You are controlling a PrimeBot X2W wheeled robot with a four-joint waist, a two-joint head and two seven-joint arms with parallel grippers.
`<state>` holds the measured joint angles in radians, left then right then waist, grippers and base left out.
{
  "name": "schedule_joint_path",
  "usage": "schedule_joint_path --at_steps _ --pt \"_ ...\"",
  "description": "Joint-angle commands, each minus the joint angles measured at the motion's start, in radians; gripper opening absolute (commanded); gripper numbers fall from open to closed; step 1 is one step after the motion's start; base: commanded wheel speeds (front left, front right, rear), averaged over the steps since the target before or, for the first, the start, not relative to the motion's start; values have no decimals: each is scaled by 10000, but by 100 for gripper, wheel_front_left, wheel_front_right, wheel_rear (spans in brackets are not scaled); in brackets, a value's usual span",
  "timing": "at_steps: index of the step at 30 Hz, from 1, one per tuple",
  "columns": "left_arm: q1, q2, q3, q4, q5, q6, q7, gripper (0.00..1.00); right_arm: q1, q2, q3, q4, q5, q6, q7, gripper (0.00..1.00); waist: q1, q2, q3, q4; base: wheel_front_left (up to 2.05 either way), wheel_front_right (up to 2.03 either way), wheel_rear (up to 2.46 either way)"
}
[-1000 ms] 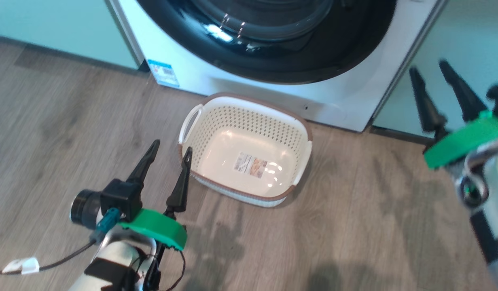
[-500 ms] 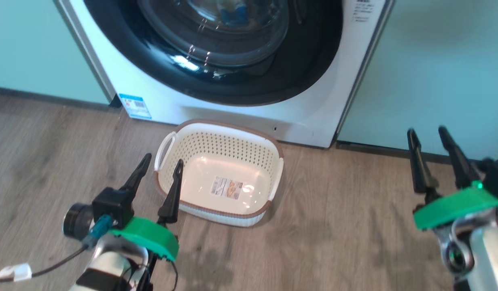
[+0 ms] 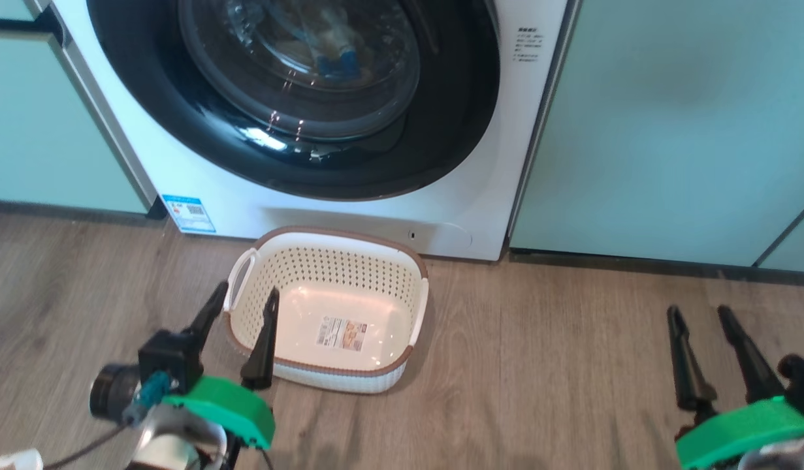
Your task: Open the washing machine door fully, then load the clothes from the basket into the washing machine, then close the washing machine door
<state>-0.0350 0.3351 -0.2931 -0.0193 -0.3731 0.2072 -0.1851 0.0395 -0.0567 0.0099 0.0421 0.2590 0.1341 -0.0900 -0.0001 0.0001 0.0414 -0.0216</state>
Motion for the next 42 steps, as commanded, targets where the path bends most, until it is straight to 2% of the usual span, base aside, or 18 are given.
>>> schedule_joint_path --at_steps 1,13,42 --pt "-178 283 449 -277 -59 107 -72 100 -87 -15 182 -473 -135 -34 87 100 1 -1 -106 -80 0 0 0" --pt "191 307 430 -376 -140 250 -89 100 898 50 21 -1582 -277 -34 660 100 1 -1 -278 -291 0 0 0" --pt "85 346 320 -441 -91 432 -257 100 851 64 28 -1589 -65 -34 625 100 1 -1 75 -274 0 0 0"
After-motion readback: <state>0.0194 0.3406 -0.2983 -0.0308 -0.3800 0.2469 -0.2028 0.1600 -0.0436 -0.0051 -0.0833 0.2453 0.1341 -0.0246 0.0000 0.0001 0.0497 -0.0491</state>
